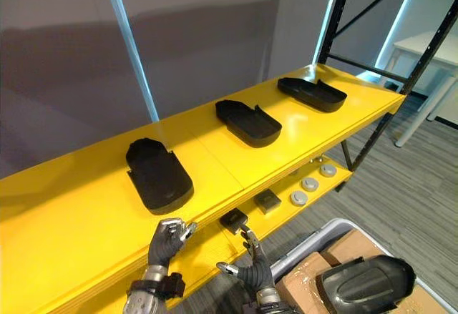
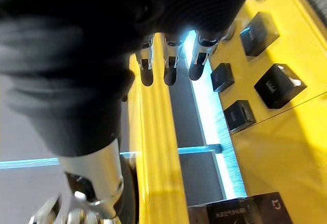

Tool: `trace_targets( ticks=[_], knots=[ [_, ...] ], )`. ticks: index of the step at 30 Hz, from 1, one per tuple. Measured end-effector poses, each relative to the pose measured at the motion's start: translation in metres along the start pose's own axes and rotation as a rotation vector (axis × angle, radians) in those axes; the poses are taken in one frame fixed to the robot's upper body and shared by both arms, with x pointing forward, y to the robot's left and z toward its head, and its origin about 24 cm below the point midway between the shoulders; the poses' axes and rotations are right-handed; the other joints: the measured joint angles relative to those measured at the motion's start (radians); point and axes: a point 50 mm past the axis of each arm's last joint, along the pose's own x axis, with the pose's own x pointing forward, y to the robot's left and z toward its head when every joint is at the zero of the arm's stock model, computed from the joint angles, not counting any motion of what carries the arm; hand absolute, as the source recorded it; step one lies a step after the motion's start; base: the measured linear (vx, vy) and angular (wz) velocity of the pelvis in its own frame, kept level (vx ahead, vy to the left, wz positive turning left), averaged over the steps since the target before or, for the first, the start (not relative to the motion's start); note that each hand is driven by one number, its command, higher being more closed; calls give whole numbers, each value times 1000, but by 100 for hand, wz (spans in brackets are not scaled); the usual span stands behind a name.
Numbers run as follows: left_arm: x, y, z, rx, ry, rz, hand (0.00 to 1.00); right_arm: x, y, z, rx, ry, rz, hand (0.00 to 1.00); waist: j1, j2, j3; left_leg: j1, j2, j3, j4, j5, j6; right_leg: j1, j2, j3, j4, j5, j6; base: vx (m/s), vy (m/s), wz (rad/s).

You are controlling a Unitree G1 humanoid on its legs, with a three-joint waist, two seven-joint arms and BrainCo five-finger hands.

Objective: Walk over and take plastic housings, then place them on the shelf

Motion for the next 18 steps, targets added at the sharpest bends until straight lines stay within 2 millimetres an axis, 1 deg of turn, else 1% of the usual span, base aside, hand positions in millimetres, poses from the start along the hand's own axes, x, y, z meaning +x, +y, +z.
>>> trace_targets(
  ticks=[2, 3, 5, 6, 8, 11, 15, 18],
  knots=[
    [20, 0, 9, 18, -46, -9, 100, 6, 3, 5, -1, -28, 15, 0, -5, 0, 26, -6, 0, 13, 0, 0, 0, -13, 0, 9, -1, 5, 2, -31, 18, -13],
    [25, 1, 11, 20, -55, -4, 100, 8, 3, 7, -3, -36, 17, 0, -8, 0, 31, -7, 0, 14, 0, 0, 0, -16, 0, 11, -1, 5, 2, -32, 19, -11],
    [43, 5, 17, 45, -84, 31, 100, 14, 4, 12, -6, -62, 22, 0, -11, -2, 47, -14, 1, 25, 0, 0, 0, -31, 2, 28, -2, 8, 3, -20, 19, -15],
    [48, 5, 19, 50, -91, 35, 100, 14, 4, 13, -7, -65, 22, 0, -11, -3, 49, -17, 1, 28, -1, -1, 0, -35, 2, 30, -4, 9, 3, -9, 20, -12],
    [63, 3, 27, 65, -120, 48, 100, 17, 4, 15, -10, -78, 22, 0, -15, -7, 63, -30, 4, 29, 0, 0, 0, -43, 3, 31, -15, 17, 2, 1, 10, -3],
    [74, 1, 32, 80, -133, 63, 100, 19, 4, 17, -10, -88, 22, 0, -23, -17, 73, -31, 5, 31, 1, -1, -1, -43, 4, 31, -19, 18, 1, 11, 8, 0],
    [80, 1, 35, 88, -137, 89, 100, 19, 4, 17, -10, -87, 17, 0, -26, -23, 76, -34, 6, 37, 3, -1, -1, -43, 4, 32, -30, 20, -1, 24, 22, -1],
    [85, 4, 36, 96, -135, 117, 100, 19, 4, 17, -9, -86, 17, 0, -34, -25, 78, -34, 9, 37, 3, -1, -1, -42, 6, 32, -30, 20, -1, 0, 0, 0]
  ],
)
